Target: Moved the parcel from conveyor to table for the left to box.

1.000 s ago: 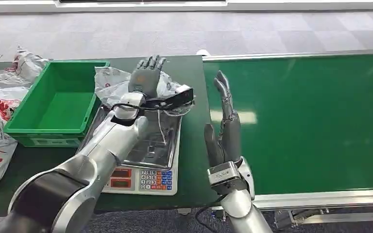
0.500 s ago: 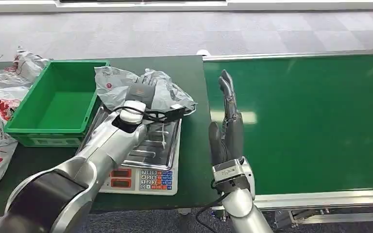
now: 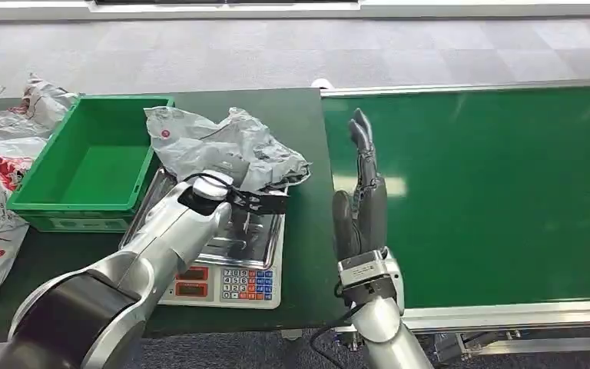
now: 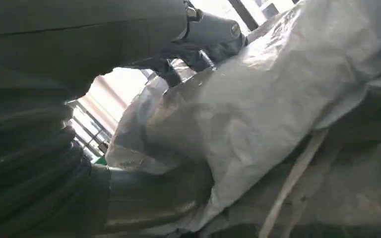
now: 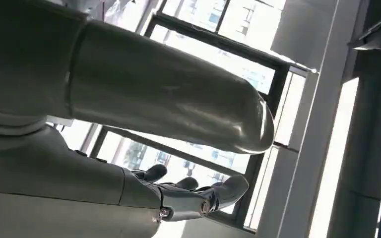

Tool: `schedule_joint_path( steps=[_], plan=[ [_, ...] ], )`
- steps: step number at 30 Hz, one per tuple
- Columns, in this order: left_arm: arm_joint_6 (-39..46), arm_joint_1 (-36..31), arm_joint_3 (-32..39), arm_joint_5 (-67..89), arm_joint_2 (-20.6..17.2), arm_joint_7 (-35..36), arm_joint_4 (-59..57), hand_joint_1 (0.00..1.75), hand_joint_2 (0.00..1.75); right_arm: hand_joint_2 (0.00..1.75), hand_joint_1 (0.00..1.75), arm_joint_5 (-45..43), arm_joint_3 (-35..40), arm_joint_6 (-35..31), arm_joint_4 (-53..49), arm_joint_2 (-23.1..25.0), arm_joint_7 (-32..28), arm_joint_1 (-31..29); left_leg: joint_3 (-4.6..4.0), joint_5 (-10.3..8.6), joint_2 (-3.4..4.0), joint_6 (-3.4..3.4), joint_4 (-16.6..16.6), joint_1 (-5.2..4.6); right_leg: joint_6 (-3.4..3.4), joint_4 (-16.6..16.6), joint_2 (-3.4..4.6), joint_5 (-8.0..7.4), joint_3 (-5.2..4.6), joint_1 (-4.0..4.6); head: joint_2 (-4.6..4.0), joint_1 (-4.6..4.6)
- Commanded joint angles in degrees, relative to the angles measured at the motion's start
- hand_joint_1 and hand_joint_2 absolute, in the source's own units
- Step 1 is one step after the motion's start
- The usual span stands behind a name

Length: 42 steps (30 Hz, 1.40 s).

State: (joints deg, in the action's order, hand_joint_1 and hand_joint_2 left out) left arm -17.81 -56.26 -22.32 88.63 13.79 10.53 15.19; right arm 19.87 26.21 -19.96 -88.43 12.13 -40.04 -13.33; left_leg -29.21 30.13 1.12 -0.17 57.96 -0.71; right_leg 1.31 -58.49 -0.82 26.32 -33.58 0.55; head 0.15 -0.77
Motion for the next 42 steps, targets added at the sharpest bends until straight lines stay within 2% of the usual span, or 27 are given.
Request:
schedule_joint_path(
  steps=[1,5,6,8,10,12,14,17,20,23,25,29,31,32,33,34,36,37,38,39,42],
  plan=[
    [0.4,-1.0,-2.5,0.5,-0.8,-0.6,-2.4,1.75,1.75,0.00,0.00,0.3,0.7,-0.4,0.7,-2.5,0.0,-1.5,0.06,-0.07,-0.02,-0.10,-0.2,0.01,-0.12,0.2,0.13,-0.09,0.04,-0.03,0.00,0.00],
    [4.4,-1.0,-1.5,-0.3,-0.5,0.4,-1.6,1.75,1.75,0.00,0.00,1.3,-0.5,0.0,-0.1,-2.0,0.0,-0.5,0.07,-0.09,-0.08,-0.12,-0.2,0.01,-0.14,0.2,0.10,-0.10,0.04,-0.03,0.00,0.00],
    [14.8,-0.7,0.6,-1.4,-0.5,3.1,-0.3,1.75,1.75,0.00,0.00,2.1,-1.3,0.0,-1.1,-1.6,0.0,0.7,0.04,-0.05,-0.07,-0.09,-0.1,0.01,-0.10,0.1,0.06,-0.05,0.02,-0.01,0.00,0.00],
    [14.5,-1.5,0.6,-1.4,-0.5,3.1,-0.5,1.75,1.75,0.00,0.00,2.2,-1.1,-0.1,-1.9,-2.0,0.0,1.5,0.02,-0.02,-0.08,-0.07,-0.1,0.02,-0.08,0.1,0.04,-0.02,0.01,0.00,0.00,0.00],
    [47.1,-1.5,4.4,-2.4,-1.7,6.8,1.8,1.75,1.75,0.00,0.00,3.7,-2.2,-0.1,-2.9,-0.8,0.0,3.5,-0.02,-0.04,-0.15,-0.08,-0.1,0.03,-0.10,0.1,-0.02,-0.02,-0.01,0.01,0.00,0.00],
    [57.8,-3.4,8.0,-4.3,-3.7,4.2,3.6,1.75,1.75,0.00,0.00,4.0,-1.5,-0.1,-2.3,-0.4,0.0,3.5,-0.03,-0.01,-0.03,-0.08,0.0,0.03,-0.08,0.1,0.09,-0.03,-0.05,0.01,0.00,0.00],
    [57.8,-5.2,11.5,-4.8,-5.4,1.0,4.9,1.75,1.75,0.00,0.00,3.5,-0.6,-1.1,-1.5,-0.6,0.0,2.9,-0.03,-0.05,0.08,-0.15,-0.1,0.02,-0.14,0.1,0.29,-0.11,-0.08,-0.02,0.00,0.02],
    [57.8,-5.3,11.7,-4.8,-5.4,0.8,4.8,1.75,1.75,0.00,0.00,3.4,-0.6,-1.2,-1.4,-0.6,0.0,2.8,-0.11,-0.03,0.11,-0.12,0.0,0.04,-0.07,0.0,0.23,-0.07,-0.15,0.00,0.00,-0.02],
    [57.8,-1.2,17.2,-3.0,-7.1,-1.0,23.0,1.75,1.75,0.00,0.00,2.3,0.2,-0.8,-1.4,-1.1,0.0,2.1,-0.09,-0.10,0.01,-0.13,-0.1,0.02,-0.08,0.1,0.16,-0.12,-0.15,-0.02,0.00,-0.02],
    [57.8,0.2,27.3,-3.6,-7.8,-8.1,31.8,1.75,1.75,0.00,0.00,2.2,0.5,-0.3,-0.3,-0.7,0.0,1.1,-0.27,-0.14,0.08,-0.16,0.0,0.05,-0.11,0.0,0.27,-0.16,-0.32,0.02,0.00,0.02],
    [57.8,1.3,32.6,-3.5,-8.1,-10.8,33.9,1.75,1.75,0.00,0.00,2.1,0.7,0.0,-0.3,-0.8,0.0,1.0,-0.18,-0.12,0.28,-0.19,-0.1,0.07,-0.06,0.0,0.46,-0.19,-0.29,0.02,0.00,0.00],
    [57.8,1.3,36.0,-0.6,-10.3,-8.5,28.0,1.75,1.75,0.00,0.00,1.9,1.0,0.0,-0.7,-1.2,0.0,1.4,0.10,-0.13,0.38,-0.17,-0.2,0.04,0.00,0.1,0.49,-0.17,-0.08,0.00,0.00,-0.02],
    [57.8,5.0,42.4,-3.0,-10.7,-11.8,34.9,1.75,1.75,0.00,0.00,1.8,1.3,0.8,-1.3,-1.5,0.0,1.9,0.13,-0.23,0.32,-0.23,-0.4,0.05,-0.04,0.2,0.49,-0.25,-0.05,-0.01,0.00,0.00],
    [57.8,5.0,42.4,-3.0,-10.7,-11.8,34.9,1.75,1.75,0.00,0.00,1.8,1.3,0.8,-1.3,-1.5,0.0,1.9,0.05,-0.15,0.27,-0.17,-0.2,0.05,0.00,0.0,0.38,-0.16,-0.10,0.02,0.00,0.00],
    [57.8,6.5,46.8,-4.7,-10.4,-15.9,37.9,1.75,1.75,0.00,0.00,1.8,1.5,1.0,-1.4,-1.6,0.0,2.1,0.14,-0.20,0.48,-0.21,-0.4,0.04,-0.02,0.2,0.64,-0.26,-0.10,0.00,0.00,-0.02],
    [57.8,7.0,55.4,-5.6,-8.7,-21.8,39.7,1.75,1.75,0.00,0.00,1.8,1.5,1.2,-1.2,-1.6,0.0,2.3,0.07,-0.12,0.50,-0.18,-0.2,0.07,0.00,0.0,0.61,-0.21,-0.15,0.03,0.00,-0.02],
    [57.8,6.7,65.4,-4.5,-7.8,-27.3,39.1,1.75,1.75,0.00,0.00,1.7,1.7,1.1,-1.0,-1.8,0.0,2.2,-0.01,-0.11,0.33,-0.15,-0.1,0.11,0.02,0.0,0.38,-0.13,-0.16,0.07,0.00,-0.02],
    [57.8,6.4,67.2,-3.8,-8.0,-27.6,37.8,1.75,1.75,0.00,0.00,1.7,1.8,0.9,-1.0,-1.9,0.0,2.2,0.05,-0.14,0.39,-0.19,-0.2,0.11,-0.01,0.0,0.49,-0.16,-0.13,0.06,0.00,0.00],
    [57.8,6.4,67.2,-3.8,-8.0,-27.6,37.8,1.75,1.75,0.00,0.00,1.7,1.8,0.9,-1.0,-1.9,0.0,2.2,0.06,-0.15,0.33,-0.22,-0.2,0.12,0.00,0.0,0.45,-0.15,-0.10,0.08,0.00,-0.02],
    [57.8,8.6,65.4,-4.3,-9.6,-24.9,35.9,1.75,1.75,0.00,0.00,1.4,1.7,0.8,-1.2,-2.0,0.0,2.1,0.02,-0.14,0.24,-0.19,-0.2,0.13,0.02,0.0,0.34,-0.11,-0.10,0.09,0.00,0.00],
    [57.8,7.9,59.6,1.4,-12.1,-15.1,26.8,1.75,1.75,0.00,0.00,1.5,1.6,0.7,-1.9,-2.2,0.0,2.4,0.16,-0.26,0.28,-0.25,-0.4,0.10,-0.03,0.2,0.42,-0.21,-0.02,0.04,0.00,-0.02]
  ],
)
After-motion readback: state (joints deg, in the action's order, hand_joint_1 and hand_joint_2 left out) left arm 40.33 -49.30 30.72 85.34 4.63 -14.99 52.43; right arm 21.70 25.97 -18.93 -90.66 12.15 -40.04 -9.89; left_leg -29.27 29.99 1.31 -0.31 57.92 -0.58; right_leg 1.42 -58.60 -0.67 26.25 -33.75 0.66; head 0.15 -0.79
